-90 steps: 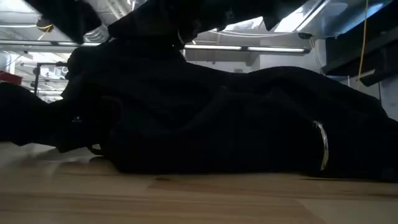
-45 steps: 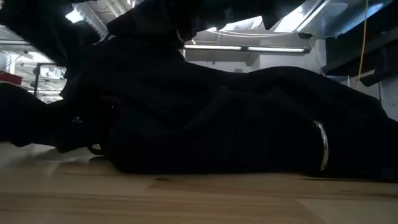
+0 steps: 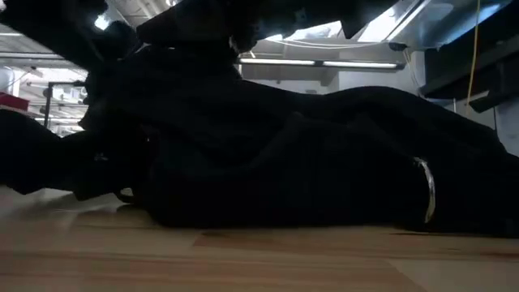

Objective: Unpack backpack
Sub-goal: Open the black bag

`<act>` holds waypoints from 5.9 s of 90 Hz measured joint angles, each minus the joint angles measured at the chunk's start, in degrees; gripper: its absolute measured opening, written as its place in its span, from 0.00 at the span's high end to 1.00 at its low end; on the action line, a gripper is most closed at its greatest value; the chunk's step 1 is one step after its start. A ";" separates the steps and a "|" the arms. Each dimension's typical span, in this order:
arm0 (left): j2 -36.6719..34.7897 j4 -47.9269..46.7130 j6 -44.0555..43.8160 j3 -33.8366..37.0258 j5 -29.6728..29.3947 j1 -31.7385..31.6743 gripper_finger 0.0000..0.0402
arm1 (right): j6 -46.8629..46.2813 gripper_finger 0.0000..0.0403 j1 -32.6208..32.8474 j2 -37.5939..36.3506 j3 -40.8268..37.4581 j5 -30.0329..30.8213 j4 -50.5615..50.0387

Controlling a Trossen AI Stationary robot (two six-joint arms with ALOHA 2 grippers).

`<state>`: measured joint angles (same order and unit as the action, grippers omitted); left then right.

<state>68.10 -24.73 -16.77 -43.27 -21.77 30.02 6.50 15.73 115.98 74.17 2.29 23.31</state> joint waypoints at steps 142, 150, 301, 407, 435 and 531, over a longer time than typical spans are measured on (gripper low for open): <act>0.35 7.71 2.31 6.32 4.86 -4.22 0.86 | 0.02 1.00 -0.02 0.00 0.04 0.05 0.05; 0.28 7.73 2.31 6.32 4.76 -4.22 0.92 | 0.02 1.00 -0.02 0.00 0.04 0.06 0.05; 0.31 4.34 0.25 6.29 0.95 -4.13 1.00 | -3.32 1.00 3.45 -8.17 0.07 9.19 -27.84; -6.86 -19.61 -19.33 5.79 -1.86 -4.13 1.00 | -13.84 1.00 3.41 -8.17 0.06 28.02 -48.24; -11.38 -24.69 -27.52 5.81 0.37 -4.13 1.00 | -16.62 1.00 3.28 -9.27 -0.02 32.22 -53.00; -13.75 -28.81 -32.77 5.86 1.24 -4.13 1.00 | -49.49 1.00 1.57 -42.61 -32.01 45.44 -56.49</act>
<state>54.35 -53.54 -49.54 -37.41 -20.53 25.89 -42.99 17.30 73.38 42.16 47.72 -33.18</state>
